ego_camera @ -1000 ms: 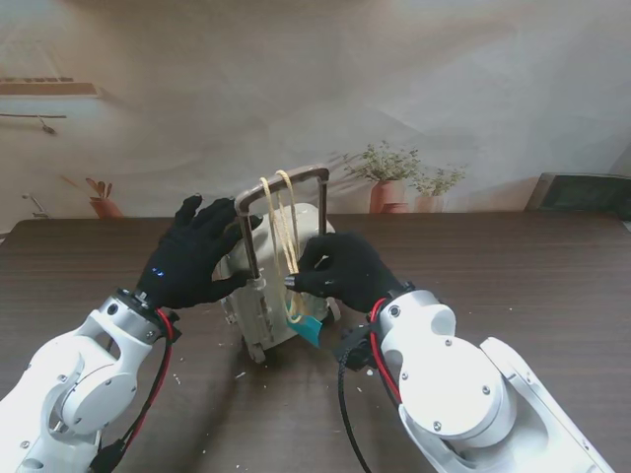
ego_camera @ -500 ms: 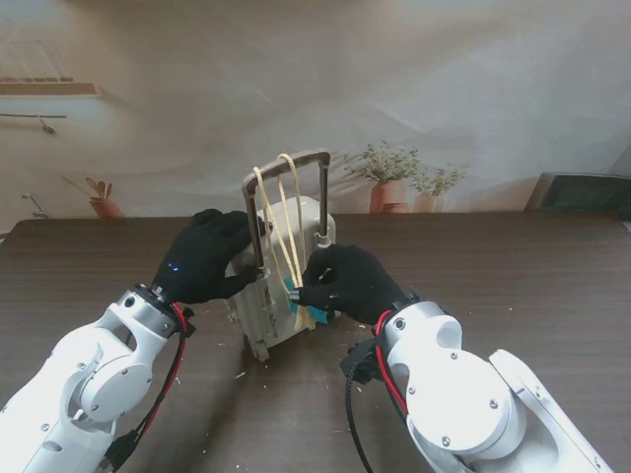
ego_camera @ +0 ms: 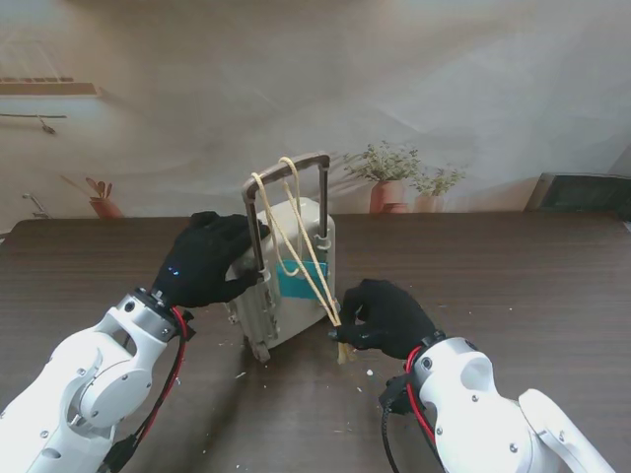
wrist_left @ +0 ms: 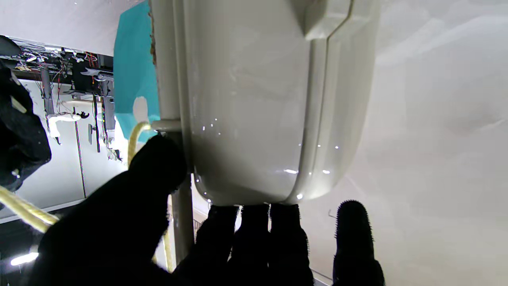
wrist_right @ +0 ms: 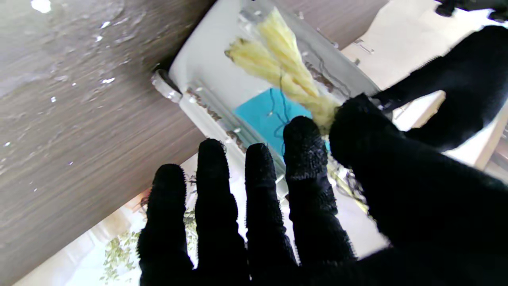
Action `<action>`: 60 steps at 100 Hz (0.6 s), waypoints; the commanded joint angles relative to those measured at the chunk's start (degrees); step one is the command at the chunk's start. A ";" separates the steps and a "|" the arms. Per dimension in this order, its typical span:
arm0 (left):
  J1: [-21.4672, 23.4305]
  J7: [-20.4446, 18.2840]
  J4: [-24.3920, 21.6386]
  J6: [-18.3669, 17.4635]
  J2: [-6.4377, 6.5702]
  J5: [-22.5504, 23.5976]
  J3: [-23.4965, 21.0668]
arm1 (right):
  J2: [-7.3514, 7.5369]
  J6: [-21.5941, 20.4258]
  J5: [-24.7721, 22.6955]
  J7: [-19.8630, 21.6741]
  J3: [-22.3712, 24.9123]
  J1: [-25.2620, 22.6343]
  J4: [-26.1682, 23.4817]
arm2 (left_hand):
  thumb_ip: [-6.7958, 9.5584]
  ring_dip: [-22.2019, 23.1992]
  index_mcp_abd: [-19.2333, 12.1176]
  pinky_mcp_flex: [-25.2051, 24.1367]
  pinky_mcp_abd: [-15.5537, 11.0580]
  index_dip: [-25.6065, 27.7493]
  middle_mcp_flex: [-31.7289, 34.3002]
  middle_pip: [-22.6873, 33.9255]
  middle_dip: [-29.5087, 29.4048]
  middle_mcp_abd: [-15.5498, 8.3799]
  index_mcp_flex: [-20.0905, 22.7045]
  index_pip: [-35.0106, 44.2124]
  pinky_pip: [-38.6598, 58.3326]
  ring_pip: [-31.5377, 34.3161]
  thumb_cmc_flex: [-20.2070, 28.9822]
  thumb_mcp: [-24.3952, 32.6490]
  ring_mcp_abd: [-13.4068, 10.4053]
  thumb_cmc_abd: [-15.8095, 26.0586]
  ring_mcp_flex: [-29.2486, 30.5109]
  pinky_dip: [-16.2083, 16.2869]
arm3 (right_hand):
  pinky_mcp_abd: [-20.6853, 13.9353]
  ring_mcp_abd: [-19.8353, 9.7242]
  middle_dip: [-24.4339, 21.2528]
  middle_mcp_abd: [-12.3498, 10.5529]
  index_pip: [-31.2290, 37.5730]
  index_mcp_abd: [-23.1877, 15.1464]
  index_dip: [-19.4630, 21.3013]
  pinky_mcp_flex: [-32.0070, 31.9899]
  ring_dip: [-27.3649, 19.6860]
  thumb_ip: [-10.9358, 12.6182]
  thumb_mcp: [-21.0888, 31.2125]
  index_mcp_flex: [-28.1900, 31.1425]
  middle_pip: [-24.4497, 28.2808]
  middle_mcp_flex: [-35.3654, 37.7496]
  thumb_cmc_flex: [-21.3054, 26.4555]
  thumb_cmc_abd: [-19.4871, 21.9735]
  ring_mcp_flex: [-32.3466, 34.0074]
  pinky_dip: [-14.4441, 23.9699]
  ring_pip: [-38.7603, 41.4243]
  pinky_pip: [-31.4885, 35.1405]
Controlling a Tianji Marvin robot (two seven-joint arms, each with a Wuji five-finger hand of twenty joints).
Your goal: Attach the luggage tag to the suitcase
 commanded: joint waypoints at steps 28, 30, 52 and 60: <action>1.24 -1.36 0.73 -0.56 0.24 1.23 -0.25 | 1.55 1.48 -9.26 2.84 -2.58 -0.05 7.87 | 0.69 1.36 -2.54 -1.32 -2.35 3.35 5.58 3.56 1.91 1.02 7.32 7.52 0.37 0.85 3.51 3.98 -0.39 0.26 1.29 -0.04 | 0.39 -0.23 -0.46 0.35 2.87 -0.65 2.09 0.87 -0.48 2.86 1.24 -0.78 0.95 2.31 1.73 1.06 1.89 0.31 0.27 1.24; 1.24 -1.36 0.73 -0.59 0.24 1.24 -0.26 | 1.58 1.67 -9.73 2.87 -2.85 0.16 8.40 | 0.69 1.37 -2.56 -1.31 -2.33 3.36 5.59 3.56 1.91 1.18 7.41 7.54 0.38 0.86 3.50 3.98 -0.38 0.26 1.29 -0.05 | 0.39 -0.24 -0.44 0.33 2.87 -0.77 2.09 0.87 -0.48 2.86 1.24 -0.82 1.00 2.41 1.68 1.12 1.92 0.30 0.28 1.26; 1.39 -1.15 0.79 -0.90 0.27 1.52 -0.27 | 2.18 3.74 -13.64 4.61 -5.88 3.06 13.11 | 0.67 1.43 -2.57 -1.38 -2.28 3.31 5.70 3.53 1.92 1.22 7.52 7.47 0.39 0.98 3.54 3.77 -0.41 0.51 1.28 -0.17 | 0.01 -0.77 -0.35 -0.09 3.17 -1.65 2.18 1.30 -0.54 2.74 1.11 -1.13 1.10 2.42 1.19 1.48 2.18 0.19 0.37 1.71; 1.52 -1.14 0.67 -0.85 0.27 1.54 -0.26 | 2.32 4.68 -14.19 4.91 -7.25 4.14 14.70 | 0.70 1.46 -2.62 -1.33 -2.24 3.31 5.75 3.53 1.93 1.20 7.60 7.47 0.41 1.01 3.65 3.79 -0.38 0.52 1.25 -0.19 | -0.16 -0.77 -0.28 -0.02 3.26 -1.55 2.12 1.26 -0.53 2.75 1.14 -1.13 1.23 2.48 1.24 1.32 2.22 0.08 0.47 1.76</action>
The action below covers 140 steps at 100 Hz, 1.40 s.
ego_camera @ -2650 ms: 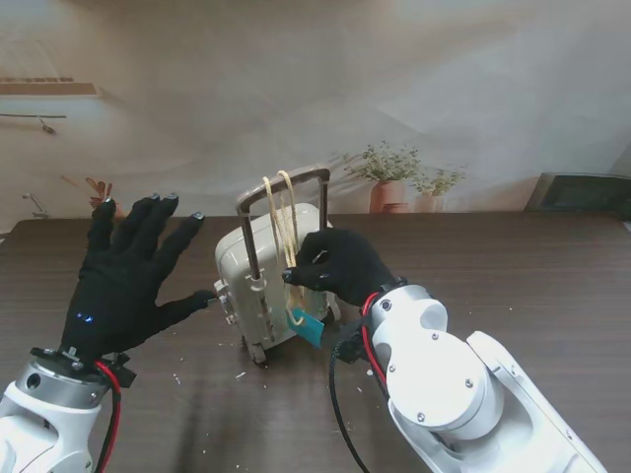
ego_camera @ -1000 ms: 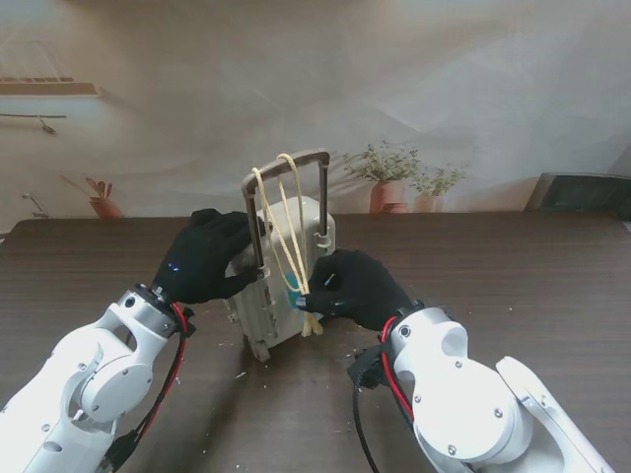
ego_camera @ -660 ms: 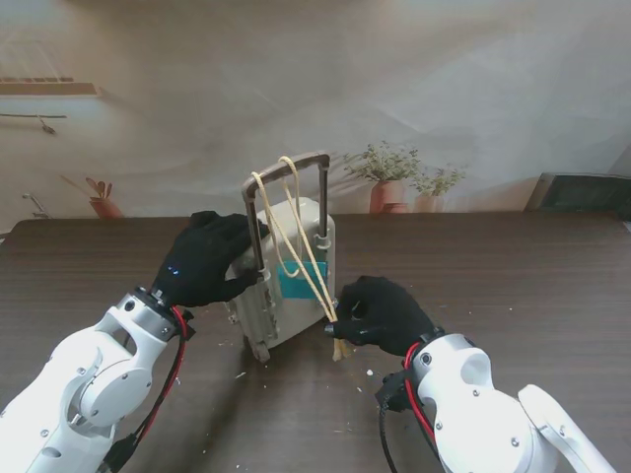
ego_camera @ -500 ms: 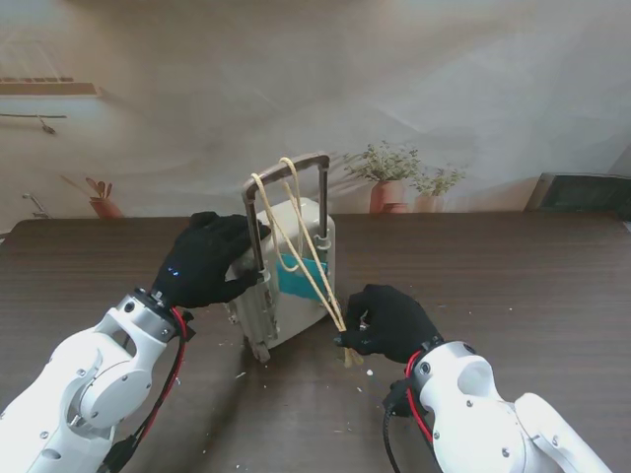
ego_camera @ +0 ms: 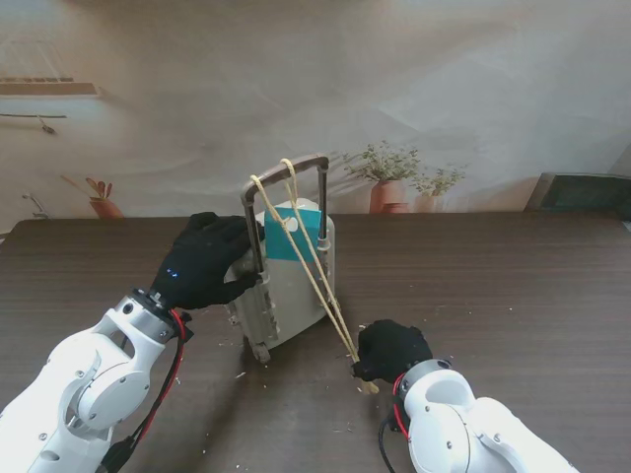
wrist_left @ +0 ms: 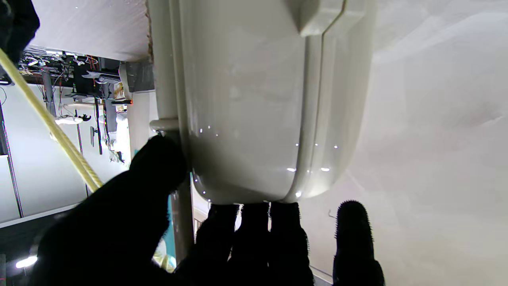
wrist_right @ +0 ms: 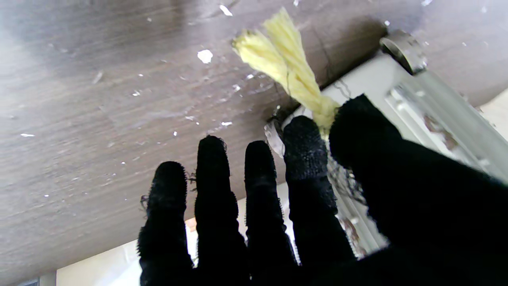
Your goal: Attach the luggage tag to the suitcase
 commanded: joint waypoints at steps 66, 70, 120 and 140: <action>2.27 -0.49 -0.54 -0.58 0.16 1.43 -0.66 | -0.53 0.29 3.33 -4.32 -4.19 2.11 7.39 | 0.47 1.55 -2.64 -2.20 -2.26 3.29 4.78 3.43 2.16 1.09 6.66 7.30 -0.82 1.13 3.90 0.29 0.15 3.99 0.26 -0.97 | -0.50 -1.07 -0.22 -0.86 -1.88 -5.44 -4.37 0.46 -0.98 2.06 2.33 -5.99 1.19 1.41 -4.20 -1.23 1.67 -1.47 0.72 1.58; 2.62 -0.37 -1.00 -0.50 0.11 1.32 -0.87 | -0.66 -0.47 3.40 -4.87 -3.81 1.62 7.16 | 0.55 1.61 -2.63 -2.27 -2.15 3.32 4.58 3.39 2.24 1.18 6.37 7.33 -0.93 1.24 4.12 -1.15 0.25 4.74 0.01 -1.05 | -0.42 -0.95 -0.22 -0.87 -3.49 -4.84 -6.31 0.39 -0.98 1.94 2.36 -7.21 1.18 1.08 -4.78 -1.08 1.51 -1.53 0.77 1.70; 6.48 1.79 -6.55 -2.12 -0.24 2.46 -4.13 | -0.99 -6.73 3.31 -6.05 1.00 -2.75 1.63 | 1.96 0.61 -1.44 -5.97 -1.69 0.99 -2.29 0.26 1.59 1.99 0.83 2.44 -7.68 -1.03 -2.12 -10.99 1.20 6.91 -7.14 -4.46 | -1.04 -1.27 -1.04 0.55 -30.14 1.96 -12.39 -2.03 -0.72 11.08 1.95 -15.51 -0.61 -5.27 -9.50 3.40 -1.72 -2.08 0.96 1.08; 6.81 2.80 -7.47 -3.11 -0.35 2.52 -4.82 | -1.02 -8.88 3.50 -6.00 3.05 -4.60 -1.19 | 3.51 -0.28 -0.87 -9.53 -1.76 -1.35 -11.11 -3.55 -0.23 1.66 -5.63 -2.72 -20.45 -3.26 -4.35 -22.21 0.95 10.09 -16.75 -10.79 | -1.18 -1.24 -1.14 0.59 -30.23 1.90 -13.06 -2.29 -0.62 11.08 1.67 -16.24 -0.79 -5.71 -9.59 3.44 -2.03 -2.00 1.10 0.88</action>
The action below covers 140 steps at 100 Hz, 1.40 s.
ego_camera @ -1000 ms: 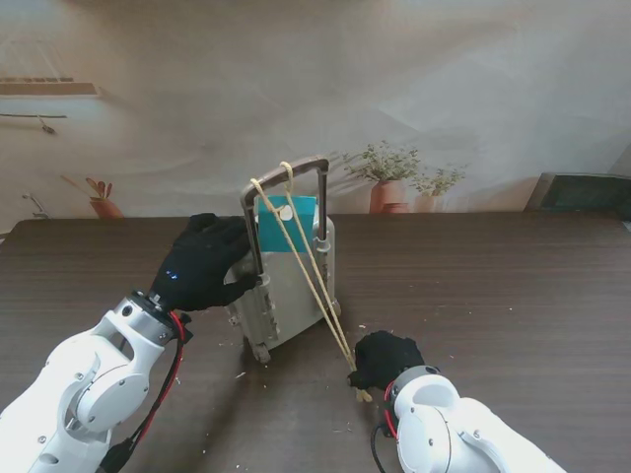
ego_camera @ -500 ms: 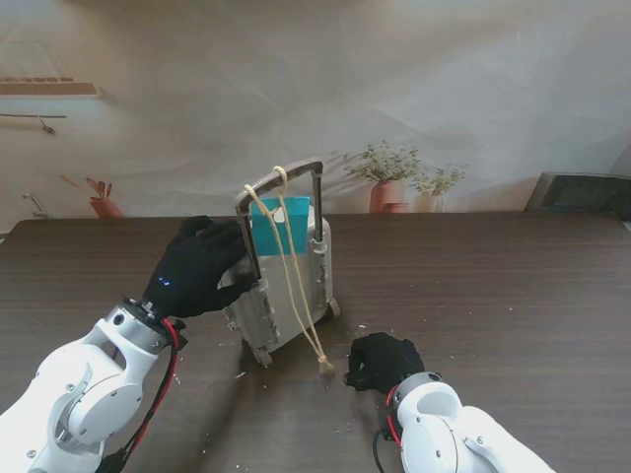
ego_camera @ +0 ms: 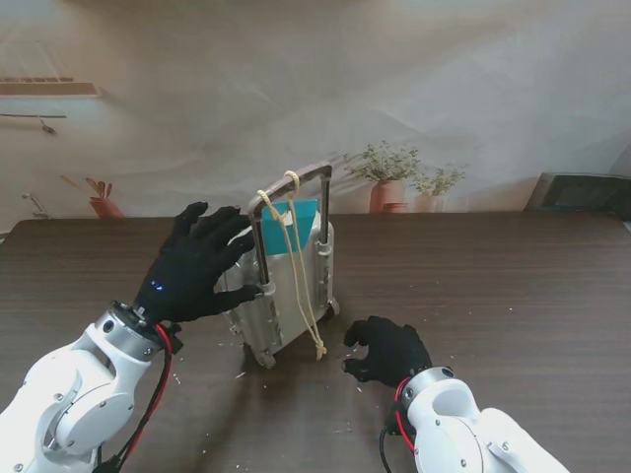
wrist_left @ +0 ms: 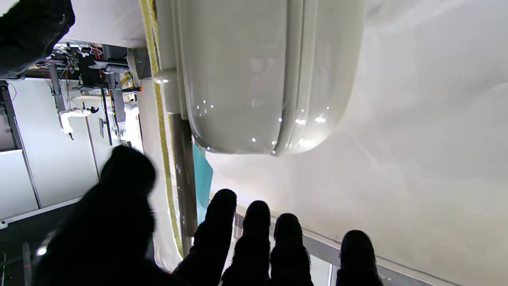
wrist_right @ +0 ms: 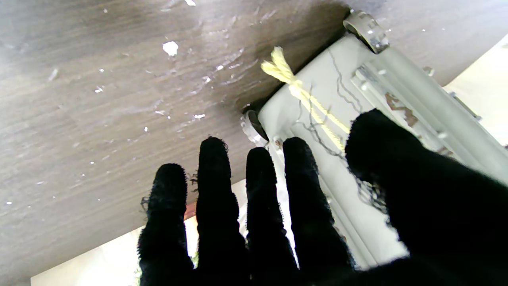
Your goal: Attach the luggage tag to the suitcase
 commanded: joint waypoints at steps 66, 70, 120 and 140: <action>18.92 0.15 -18.60 1.52 -2.16 -3.74 -12.50 | -1.40 -12.93 5.92 -3.25 13.41 -5.16 -10.97 | 2.66 2.09 2.45 6.27 -0.18 -0.93 -0.38 -4.65 -1.27 1.34 0.83 -5.63 -18.96 -4.91 1.67 -10.83 -0.27 6.31 -1.03 4.17 | -2.50 -0.41 -2.34 0.11 -2.45 -0.76 -3.84 -4.64 -2.19 1.40 -5.08 -5.14 -3.76 -4.52 -5.55 3.87 -5.42 -2.61 -5.42 -7.39; 19.86 0.45 -18.77 1.79 -2.37 -4.98 -12.36 | -1.50 -13.37 6.19 -3.63 13.78 -5.03 -10.99 | 2.65 2.04 2.54 6.38 -0.11 -0.91 -0.10 -4.77 -1.27 1.37 1.02 -5.72 -18.92 -4.88 1.84 -10.88 -0.19 6.35 -0.82 4.36 | -2.53 -0.45 -2.38 0.03 -2.58 -0.78 -3.88 -4.62 -2.17 1.39 -5.35 -5.21 -3.88 -4.64 -5.67 3.98 -5.51 -2.64 -5.56 -7.61; 31.12 5.21 -18.73 7.27 -3.05 -4.55 -9.93 | -1.84 -19.57 3.64 -6.47 17.81 -6.14 -9.47 | 2.85 2.12 2.84 7.22 0.48 -0.64 1.50 -5.39 -0.87 2.13 2.52 -6.56 -19.13 -3.99 2.29 -11.59 0.34 8.21 -0.16 5.37 | -4.78 -1.16 -5.17 -0.42 -4.95 -2.10 -4.78 -5.74 -7.07 1.31 -8.83 -8.44 -11.00 -6.04 -8.04 6.65 -6.13 -8.37 -17.83 -17.94; 32.53 5.29 -17.67 7.09 -3.23 -6.99 -8.84 | -1.54 -21.88 1.34 -6.22 17.80 -6.41 -7.54 | 2.78 3.36 2.92 6.73 0.59 -0.79 1.51 -5.65 -0.88 2.26 2.50 -7.05 -19.77 -2.92 1.29 -12.50 0.53 10.36 -1.54 5.32 | -6.24 -1.92 -6.31 -0.85 -4.78 -3.49 -5.77 -7.13 -9.79 1.12 -10.92 -10.60 -14.07 -6.79 -9.91 8.67 -7.40 -11.92 -22.86 -20.84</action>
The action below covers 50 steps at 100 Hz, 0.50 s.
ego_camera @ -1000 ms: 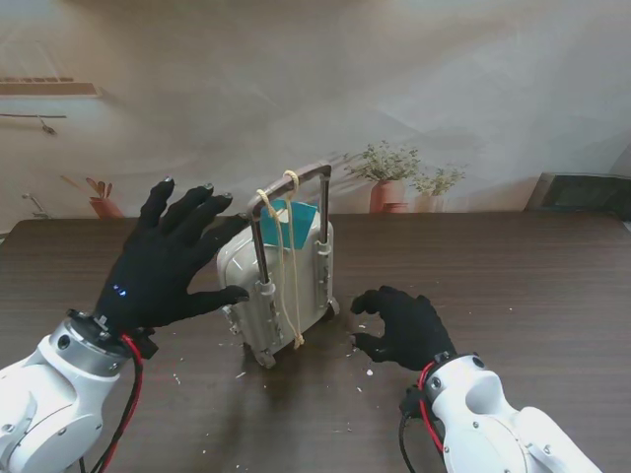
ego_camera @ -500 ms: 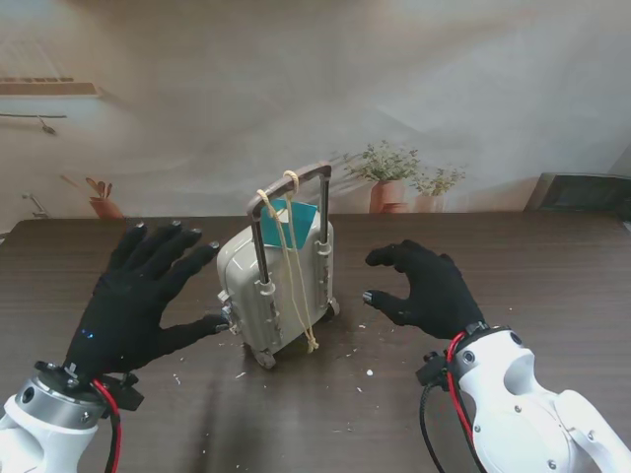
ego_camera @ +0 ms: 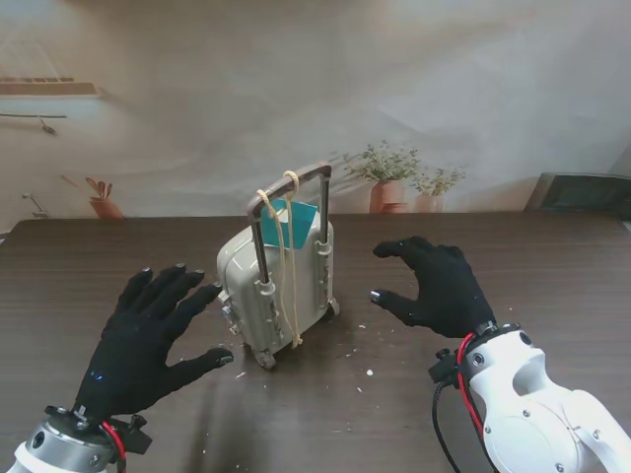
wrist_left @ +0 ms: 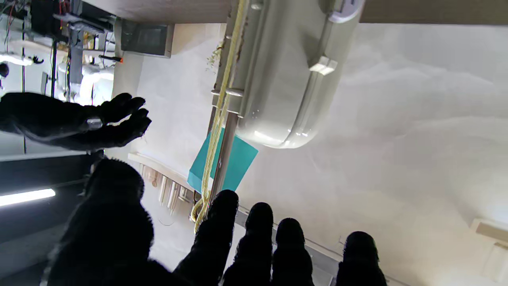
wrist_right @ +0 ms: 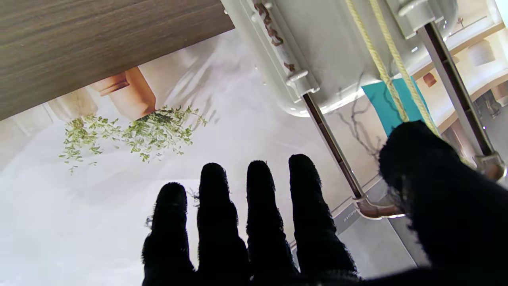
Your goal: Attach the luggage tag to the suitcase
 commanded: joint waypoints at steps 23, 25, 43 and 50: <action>-0.42 -2.47 2.24 0.28 -0.03 -1.39 1.00 | 1.08 -6.84 -7.48 0.20 -1.00 0.68 6.30 | 0.68 4.50 2.28 -1.77 0.04 -0.53 -1.44 -1.93 -1.14 0.73 -0.80 -2.07 -2.06 0.06 -0.31 -2.31 0.04 4.47 -2.55 0.32 | -3.26 -2.63 -1.72 -1.87 0.41 -3.49 -2.59 -2.01 -2.84 1.22 -3.98 -4.19 -3.48 -2.66 -6.38 4.82 -2.30 -3.86 -4.47 -2.23; -0.27 -2.37 2.52 0.31 0.01 -0.80 0.80 | 1.13 -7.08 -7.67 0.18 -1.12 0.79 6.69 | 0.68 4.61 2.29 -1.67 0.05 -0.52 -1.36 -1.83 -1.11 0.70 -0.77 -2.03 -2.03 0.07 -0.30 -2.32 0.05 4.43 -2.42 0.34 | -3.21 -2.53 -1.71 -1.87 0.49 -3.55 -2.61 -1.97 -2.86 1.25 -4.02 -4.28 -3.47 -2.62 -6.48 4.97 -2.24 -3.91 -4.48 -2.14; 1.58 -0.58 4.08 1.83 -0.19 0.23 -0.16 | 1.26 -6.54 -8.28 0.11 -2.37 1.22 8.67 | 0.75 5.25 2.52 -1.52 0.37 -0.54 -1.34 -1.49 -1.00 0.91 -0.57 -1.84 -2.05 -0.18 0.06 -2.19 0.25 4.20 -2.19 0.31 | -2.98 -2.34 -1.64 -1.83 1.42 -3.75 -2.82 -2.18 -2.97 1.52 -3.89 -4.78 -3.43 -2.78 -6.66 5.52 -2.29 -4.41 -4.56 -1.45; 1.36 -0.25 4.70 2.16 -0.26 -0.15 0.08 | 1.31 -6.44 -8.64 0.10 -2.64 1.31 9.13 | 0.78 5.60 2.64 -1.51 0.48 -0.57 -1.29 -1.38 -0.99 0.85 -0.40 -1.78 -2.10 -0.13 0.23 -2.16 0.36 4.05 -2.11 0.27 | -2.90 -2.28 -1.59 -1.88 1.74 -3.75 -2.91 -2.23 -2.95 1.56 -3.79 -4.94 -3.35 -2.83 -6.70 5.50 -2.22 -4.58 -4.49 -1.24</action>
